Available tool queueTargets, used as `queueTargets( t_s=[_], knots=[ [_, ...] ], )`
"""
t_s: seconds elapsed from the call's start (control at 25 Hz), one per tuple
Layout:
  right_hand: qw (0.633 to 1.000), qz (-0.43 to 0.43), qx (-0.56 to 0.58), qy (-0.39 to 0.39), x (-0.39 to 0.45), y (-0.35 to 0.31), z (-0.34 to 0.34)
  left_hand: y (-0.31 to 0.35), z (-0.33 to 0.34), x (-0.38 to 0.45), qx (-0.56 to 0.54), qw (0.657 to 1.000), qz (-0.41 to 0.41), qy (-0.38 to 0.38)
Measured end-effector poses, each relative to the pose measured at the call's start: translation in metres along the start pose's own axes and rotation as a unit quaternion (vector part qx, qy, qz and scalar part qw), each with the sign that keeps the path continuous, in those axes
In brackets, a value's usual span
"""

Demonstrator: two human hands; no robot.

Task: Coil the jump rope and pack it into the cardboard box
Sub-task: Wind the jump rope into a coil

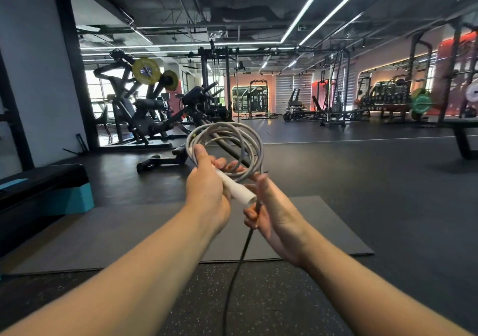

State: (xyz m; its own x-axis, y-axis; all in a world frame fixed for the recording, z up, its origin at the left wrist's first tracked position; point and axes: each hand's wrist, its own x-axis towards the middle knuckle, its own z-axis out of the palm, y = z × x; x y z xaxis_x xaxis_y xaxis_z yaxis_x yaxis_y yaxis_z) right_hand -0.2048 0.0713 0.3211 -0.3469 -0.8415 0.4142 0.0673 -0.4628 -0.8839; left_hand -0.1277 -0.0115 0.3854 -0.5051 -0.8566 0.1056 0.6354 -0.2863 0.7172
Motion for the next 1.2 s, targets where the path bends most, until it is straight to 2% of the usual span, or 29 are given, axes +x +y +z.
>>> queueTargets(
  t_s=[0.12, 0.28, 0.44, 0.56, 0.68, 0.72, 0.8, 0.84, 0.88, 0.96, 1.08, 1.12, 1.2],
  knots=[
    [0.998, -0.038, -0.023, 0.036, 0.003, 0.004, 0.016, -0.003, 0.017, -0.004, 0.015, 0.999, 0.024, 0.034],
    [0.986, -0.076, 0.005, 0.151, 0.009, -0.001, 0.028, -0.005, 0.026, -0.012, 0.038, 0.999, 0.022, 0.000],
    [0.967, -0.052, 0.061, 0.241, 0.017, -0.012, 0.036, -0.013, 0.021, -0.019, 0.099, 0.995, 0.024, -0.024],
    [0.966, -0.028, 0.063, 0.247, 0.021, -0.023, 0.034, -0.021, 0.004, -0.015, 0.157, 0.988, 0.000, -0.006],
    [0.971, -0.055, -0.015, 0.232, 0.026, -0.033, 0.021, -0.012, -0.018, -0.006, 0.224, 0.974, -0.021, -0.003],
    [0.972, -0.065, -0.065, 0.218, 0.029, -0.036, 0.014, -0.002, -0.023, -0.006, 0.235, 0.972, -0.012, 0.007],
    [0.964, -0.078, -0.193, 0.166, 0.033, -0.046, -0.002, 0.025, -0.032, -0.004, 0.276, 0.958, 0.082, 0.013],
    [0.951, -0.080, -0.270, 0.124, 0.036, -0.053, -0.008, 0.042, -0.032, -0.004, 0.326, 0.934, 0.147, -0.022],
    [0.929, -0.079, -0.354, 0.078, 0.037, -0.060, -0.010, 0.058, -0.029, -0.004, 0.391, 0.894, 0.205, -0.081],
    [0.862, -0.075, -0.501, -0.019, 0.040, -0.076, -0.008, 0.089, -0.009, -0.006, 0.529, 0.777, 0.261, -0.219],
    [0.776, -0.034, -0.621, -0.109, 0.044, -0.090, 0.004, 0.111, 0.033, -0.008, 0.690, 0.608, 0.196, -0.340],
    [0.748, -0.015, -0.651, -0.129, 0.045, -0.092, 0.009, 0.110, 0.044, -0.009, 0.728, 0.564, 0.160, -0.354],
    [0.689, 0.029, -0.707, -0.155, 0.046, -0.095, 0.017, 0.100, 0.055, -0.004, 0.774, 0.514, 0.065, -0.364]
  ],
)
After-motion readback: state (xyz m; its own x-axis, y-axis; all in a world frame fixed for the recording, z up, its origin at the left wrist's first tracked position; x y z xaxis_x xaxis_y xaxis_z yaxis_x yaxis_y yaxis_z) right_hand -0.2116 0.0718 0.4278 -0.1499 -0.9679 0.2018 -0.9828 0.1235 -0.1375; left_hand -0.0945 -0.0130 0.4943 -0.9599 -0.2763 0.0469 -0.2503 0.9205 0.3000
